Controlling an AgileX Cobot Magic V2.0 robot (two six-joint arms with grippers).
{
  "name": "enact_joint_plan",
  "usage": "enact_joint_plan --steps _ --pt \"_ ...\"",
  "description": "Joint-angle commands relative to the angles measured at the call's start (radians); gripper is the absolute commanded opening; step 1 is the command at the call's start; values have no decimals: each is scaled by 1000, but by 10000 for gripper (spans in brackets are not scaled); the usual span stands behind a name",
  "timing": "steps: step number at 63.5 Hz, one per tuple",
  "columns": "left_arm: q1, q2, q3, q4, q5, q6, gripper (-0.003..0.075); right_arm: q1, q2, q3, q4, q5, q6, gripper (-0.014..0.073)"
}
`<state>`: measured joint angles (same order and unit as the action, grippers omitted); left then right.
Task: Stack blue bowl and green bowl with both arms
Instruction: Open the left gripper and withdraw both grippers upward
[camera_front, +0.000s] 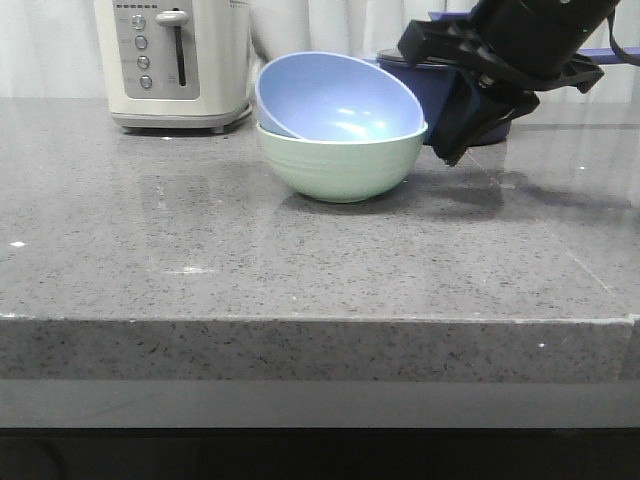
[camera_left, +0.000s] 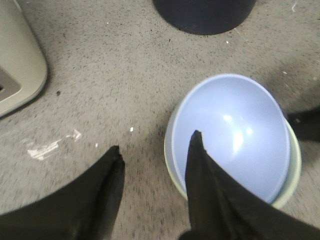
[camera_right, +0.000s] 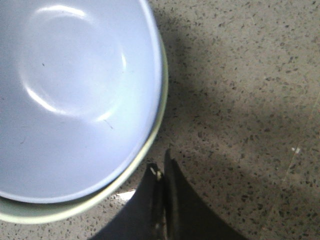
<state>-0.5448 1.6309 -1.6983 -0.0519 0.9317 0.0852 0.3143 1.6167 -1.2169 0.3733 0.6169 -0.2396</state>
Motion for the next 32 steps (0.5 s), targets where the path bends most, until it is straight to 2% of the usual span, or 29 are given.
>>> enact_joint_plan --steps 1,20,32 --pt "-8 -129 58 6 -44 -11 295 -3 -42 -22 15 -40 -12 -63" --pt "-8 -485 424 107 -78 -122 295 -3 -42 -22 15 -40 -12 -63" --pt "-8 -732 636 108 -73 -144 295 -3 -42 -22 15 -40 -12 -63"
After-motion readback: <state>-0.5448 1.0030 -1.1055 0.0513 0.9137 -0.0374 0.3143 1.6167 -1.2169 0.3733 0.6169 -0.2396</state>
